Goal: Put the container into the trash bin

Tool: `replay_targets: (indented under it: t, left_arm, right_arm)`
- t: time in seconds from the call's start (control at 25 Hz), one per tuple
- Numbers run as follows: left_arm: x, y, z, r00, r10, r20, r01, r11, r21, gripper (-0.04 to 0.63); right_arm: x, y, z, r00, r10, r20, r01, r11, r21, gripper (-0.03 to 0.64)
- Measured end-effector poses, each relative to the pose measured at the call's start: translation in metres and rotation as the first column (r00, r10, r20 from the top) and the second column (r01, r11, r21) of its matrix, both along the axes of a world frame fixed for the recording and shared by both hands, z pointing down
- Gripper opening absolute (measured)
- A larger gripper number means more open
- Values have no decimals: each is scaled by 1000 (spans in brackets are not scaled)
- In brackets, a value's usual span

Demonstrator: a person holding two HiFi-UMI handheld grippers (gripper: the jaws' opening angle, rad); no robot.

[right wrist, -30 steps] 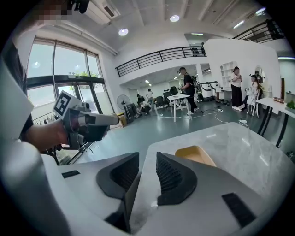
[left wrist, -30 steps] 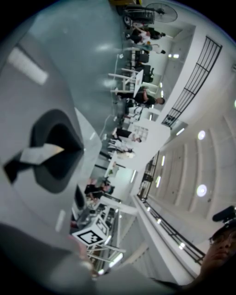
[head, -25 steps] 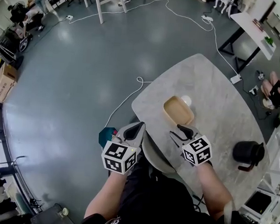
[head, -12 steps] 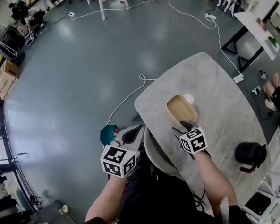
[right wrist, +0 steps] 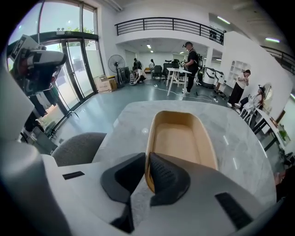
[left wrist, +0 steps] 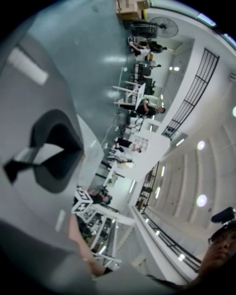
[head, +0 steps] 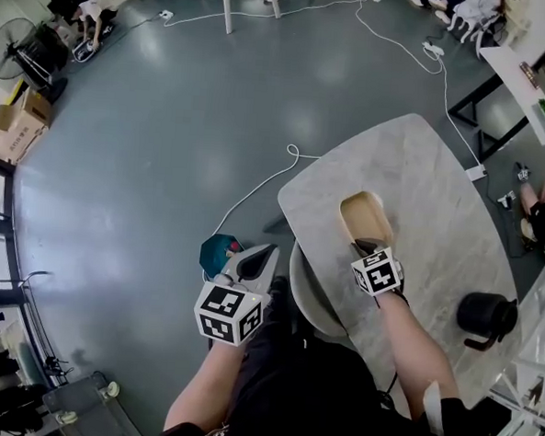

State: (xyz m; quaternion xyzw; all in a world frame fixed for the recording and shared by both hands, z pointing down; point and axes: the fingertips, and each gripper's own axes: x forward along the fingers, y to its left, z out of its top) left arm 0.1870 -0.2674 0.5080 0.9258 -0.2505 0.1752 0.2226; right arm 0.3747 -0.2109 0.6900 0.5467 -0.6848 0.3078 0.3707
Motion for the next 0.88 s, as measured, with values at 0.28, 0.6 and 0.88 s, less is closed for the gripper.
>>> replay_targets:
  t: [0.28, 0.6, 0.88]
  left_arm:
    - [-5, 4, -10, 1000, 4, -7, -3, 1000, 17, 9]
    - [-7, 17, -39, 999, -23, -28, 24, 998, 53, 9]
    - [-35, 30, -79, 991, -133, -11, 133, 979, 157, 9]
  right_arm:
    - [-6, 2, -30, 999, 21, 29, -24, 996, 86, 14]
    - [-11, 26, -113, 988, 19, 156, -64, 955, 288, 13]
    - [-35, 47, -189, 966, -140, 217, 21, 880, 475, 12]
